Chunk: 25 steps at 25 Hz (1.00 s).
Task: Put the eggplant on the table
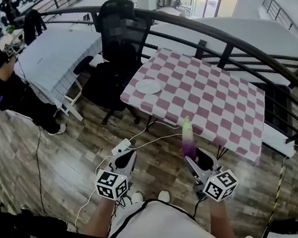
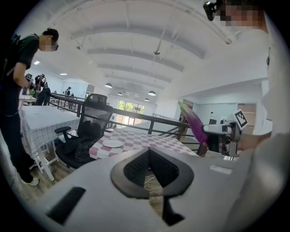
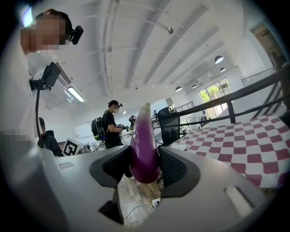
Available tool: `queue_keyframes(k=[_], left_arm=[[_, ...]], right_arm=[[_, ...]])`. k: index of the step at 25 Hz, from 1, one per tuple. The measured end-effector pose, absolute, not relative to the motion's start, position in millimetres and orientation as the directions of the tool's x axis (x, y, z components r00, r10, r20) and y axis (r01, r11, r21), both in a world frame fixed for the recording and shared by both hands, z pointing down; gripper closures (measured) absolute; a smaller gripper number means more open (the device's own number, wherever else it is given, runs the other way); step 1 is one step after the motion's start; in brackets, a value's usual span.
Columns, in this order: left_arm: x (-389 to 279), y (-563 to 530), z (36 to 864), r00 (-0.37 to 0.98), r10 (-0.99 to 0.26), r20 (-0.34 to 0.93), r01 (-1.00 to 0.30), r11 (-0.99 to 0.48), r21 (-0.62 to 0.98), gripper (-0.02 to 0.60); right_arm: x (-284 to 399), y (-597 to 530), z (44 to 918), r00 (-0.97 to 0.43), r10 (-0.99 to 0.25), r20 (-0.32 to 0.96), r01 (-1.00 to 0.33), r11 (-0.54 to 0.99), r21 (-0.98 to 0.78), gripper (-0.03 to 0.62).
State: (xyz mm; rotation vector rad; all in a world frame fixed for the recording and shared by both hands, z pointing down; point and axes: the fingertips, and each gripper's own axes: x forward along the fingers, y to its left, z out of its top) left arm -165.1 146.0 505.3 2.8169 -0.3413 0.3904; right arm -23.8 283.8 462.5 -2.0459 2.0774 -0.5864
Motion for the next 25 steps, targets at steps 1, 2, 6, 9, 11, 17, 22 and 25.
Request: queue_keyframes(k=[1,2,6,9,11,17,22,25], left_arm=[[-163.5,146.7,504.7,0.936,-0.194,0.295,-0.267,-0.934,0.235,0.575],[-161.8,146.9,504.0,0.936,-0.195,0.294,-0.268,-0.935,0.233,0.575],[-152.1,148.3,502.8,0.934,-0.198,0.297,-0.271,-0.936,0.227,0.575],[-143.7,153.4,502.7,0.934,-0.205,0.293,-0.275,-0.934,0.226,0.575],[-138.0,157.3,502.7,0.934,-0.209,0.291,-0.279,-0.934,0.224,0.575],[-127.5,172.8,507.4,0.929,-0.231,0.290,-0.299,-0.928,0.220,0.575],[-118.1,182.1,511.3,0.923,-0.248,0.293,-0.317,-0.923,0.218,0.575],[-110.5,185.7,513.3,0.924,-0.249,0.290,-0.316,-0.924,0.214,0.575]], right_arm=[[-22.6,284.4,462.5,-0.048,-0.987,0.152,-0.922,-0.014,-0.388,0.381],[-21.4,284.5,462.5,-0.051,-0.987,0.150,-0.922,-0.011,-0.387,0.381],[-14.9,286.8,463.7,-0.057,-0.987,0.149,-0.922,-0.005,-0.388,0.381],[-8.1,291.2,465.9,-0.063,-0.988,0.144,-0.920,0.001,-0.392,0.381],[-2.9,294.3,467.5,-0.067,-0.988,0.140,-0.918,0.006,-0.397,0.381],[10.6,306.3,472.0,-0.088,-0.987,0.134,-0.916,0.028,-0.399,0.381],[19.9,313.0,475.3,-0.108,-0.985,0.135,-0.916,0.045,-0.399,0.381],[27.1,318.1,477.9,-0.104,-0.986,0.131,-0.913,0.042,-0.406,0.381]])
